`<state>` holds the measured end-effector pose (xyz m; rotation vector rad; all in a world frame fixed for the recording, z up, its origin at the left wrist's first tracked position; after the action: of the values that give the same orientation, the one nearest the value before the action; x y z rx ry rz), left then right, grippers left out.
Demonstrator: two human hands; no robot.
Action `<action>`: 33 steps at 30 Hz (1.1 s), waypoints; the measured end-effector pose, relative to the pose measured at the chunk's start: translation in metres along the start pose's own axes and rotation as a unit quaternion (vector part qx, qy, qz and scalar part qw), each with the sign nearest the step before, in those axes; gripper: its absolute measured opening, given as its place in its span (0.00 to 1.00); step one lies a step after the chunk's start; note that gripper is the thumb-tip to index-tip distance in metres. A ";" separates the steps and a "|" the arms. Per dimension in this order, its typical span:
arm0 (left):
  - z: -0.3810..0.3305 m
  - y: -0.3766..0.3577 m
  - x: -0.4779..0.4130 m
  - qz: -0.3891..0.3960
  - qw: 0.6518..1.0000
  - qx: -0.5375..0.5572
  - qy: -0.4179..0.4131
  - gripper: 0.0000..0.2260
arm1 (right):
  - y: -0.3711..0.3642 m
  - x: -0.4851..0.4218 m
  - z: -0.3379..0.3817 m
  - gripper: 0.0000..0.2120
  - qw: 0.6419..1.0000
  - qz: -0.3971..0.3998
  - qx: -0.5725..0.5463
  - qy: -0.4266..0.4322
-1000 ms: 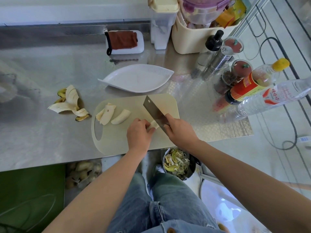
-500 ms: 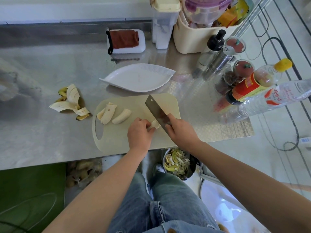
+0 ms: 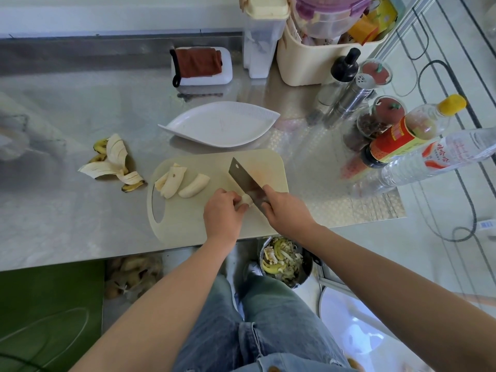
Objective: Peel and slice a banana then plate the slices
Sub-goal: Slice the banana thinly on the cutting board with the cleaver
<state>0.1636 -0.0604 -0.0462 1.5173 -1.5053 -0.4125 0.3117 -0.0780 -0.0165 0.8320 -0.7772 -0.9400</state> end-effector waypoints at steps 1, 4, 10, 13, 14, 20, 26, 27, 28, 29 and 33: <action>0.000 0.000 0.000 0.000 1.000 -0.001 0.001 0.08 | -0.003 0.000 0.000 0.08 1.000 0.006 0.003 -0.004; 0.001 0.000 0.000 0.000 1.000 -0.002 0.001 0.08 | -0.006 0.002 -0.001 0.07 1.000 0.004 0.003 -0.008; 0.005 0.001 0.002 -0.010 1.000 0.001 -0.006 0.11 | 0.003 0.003 0.000 0.05 0.998 -0.059 -0.023 0.011; 0.006 0.002 0.003 -0.013 1.000 -0.007 -0.008 0.09 | 0.006 0.002 0.001 0.06 0.998 -0.052 -0.022 0.021; 0.006 0.001 0.003 -0.014 1.000 -0.009 -0.008 0.08 | 0.006 0.002 0.001 0.06 0.998 -0.048 -0.022 0.023; 0.007 -0.001 0.001 -0.003 1.000 0.002 -0.002 0.05 | 0.003 0.002 0.001 0.07 0.999 -0.031 -0.012 0.019; 0.008 -0.002 0.000 -0.005 1.000 0.002 -0.003 0.06 | -0.006 0.004 -0.002 0.08 1.000 -0.010 0.009 0.007; 0.008 -0.002 0.000 -0.005 1.000 0.001 -0.004 0.06 | -0.005 0.004 -0.002 0.07 1.000 -0.015 0.004 0.007; 0.009 -0.002 0.000 -0.005 1.000 0.000 -0.003 0.06 | -0.004 0.005 -0.003 0.07 1.000 -0.021 -0.003 0.007; 0.010 -0.002 0.000 -0.005 1.000 -0.002 -0.001 0.07 | -0.003 0.005 -0.002 0.07 0.999 -0.032 -0.009 0.009; 0.015 -0.003 0.000 -0.015 1.000 -0.004 0.006 0.12 | 0.004 0.003 -0.001 0.06 0.997 -0.067 -0.020 0.020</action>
<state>0.1535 -0.0668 -0.0560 1.5356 -1.4715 -0.4257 0.3145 -0.0789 -0.0129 0.8728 -0.6727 -1.0515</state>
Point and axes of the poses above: each hand's wrist, its own x-axis away from the middle knuckle, its own y-axis out of the back of the hand, z = x × y, the point moved 1 cm from there along -x, towards the middle knuckle, and after that the axes turned 15 degrees about y, right-handed, at the moved point
